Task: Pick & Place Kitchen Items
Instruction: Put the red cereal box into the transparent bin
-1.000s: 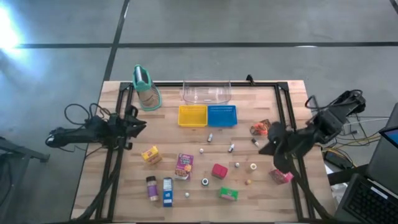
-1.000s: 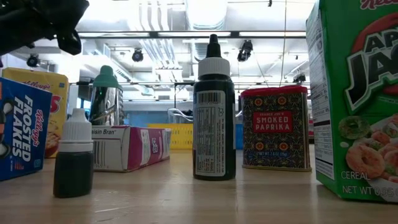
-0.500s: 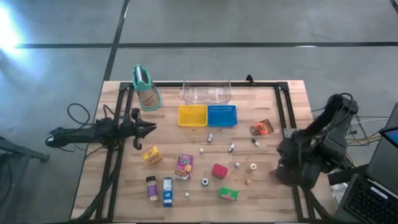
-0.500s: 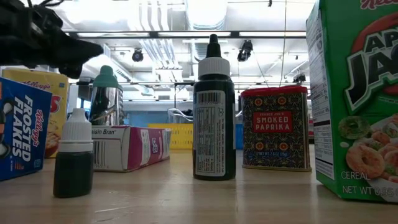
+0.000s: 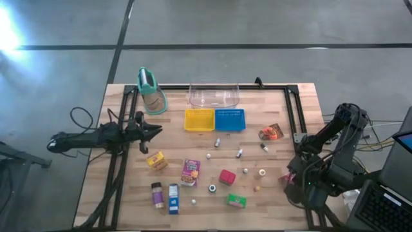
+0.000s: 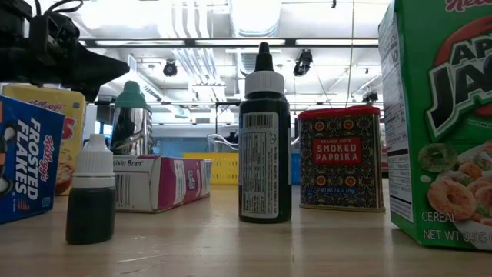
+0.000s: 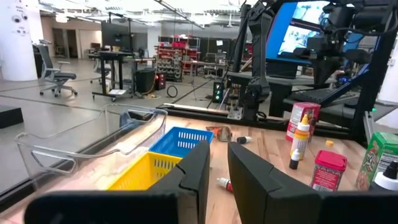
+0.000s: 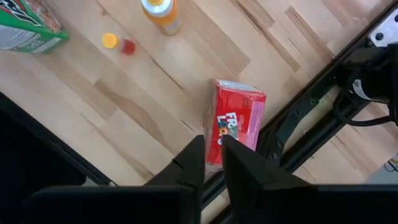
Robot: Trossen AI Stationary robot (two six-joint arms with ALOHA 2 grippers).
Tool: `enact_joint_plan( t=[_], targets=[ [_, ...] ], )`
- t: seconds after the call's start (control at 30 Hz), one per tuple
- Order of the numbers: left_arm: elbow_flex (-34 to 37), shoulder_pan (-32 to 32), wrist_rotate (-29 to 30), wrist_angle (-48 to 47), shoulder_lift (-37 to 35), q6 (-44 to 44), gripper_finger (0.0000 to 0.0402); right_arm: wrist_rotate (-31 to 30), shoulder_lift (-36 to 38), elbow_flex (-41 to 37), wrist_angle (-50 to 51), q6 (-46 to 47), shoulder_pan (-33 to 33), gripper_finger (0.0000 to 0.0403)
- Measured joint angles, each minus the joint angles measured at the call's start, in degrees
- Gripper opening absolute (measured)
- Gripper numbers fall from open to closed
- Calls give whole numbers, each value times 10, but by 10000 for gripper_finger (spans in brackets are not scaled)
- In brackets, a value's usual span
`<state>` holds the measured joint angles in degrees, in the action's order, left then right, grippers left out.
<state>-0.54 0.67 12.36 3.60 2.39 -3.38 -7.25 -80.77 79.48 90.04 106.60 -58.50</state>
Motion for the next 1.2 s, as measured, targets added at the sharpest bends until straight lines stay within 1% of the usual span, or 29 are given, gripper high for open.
enact_joint_plan(
  t=[0.33,0.43,0.57,0.8,0.93,1.03,1.2],
  targets=[
    [0,0,-1,-7,0,-1,65,0,0,-10,0,20,0,181],
    [0,0,-1,-7,0,-1,65,1,0,-21,0,32,0,207],
    [0,0,-1,-8,0,-1,65,12,0,-40,0,48,0,231],
    [0,0,-1,-9,0,-1,65,55,0,-82,0,73,0,255],
    [0,0,-1,-9,0,-1,65,65,1,-101,-6,72,0,260],
    [0,0,-1,-10,0,-1,65,71,6,-110,-16,72,0,256],
    [0,0,-1,-10,0,-1,65,71,23,-133,-62,70,0,241]
  ],
)
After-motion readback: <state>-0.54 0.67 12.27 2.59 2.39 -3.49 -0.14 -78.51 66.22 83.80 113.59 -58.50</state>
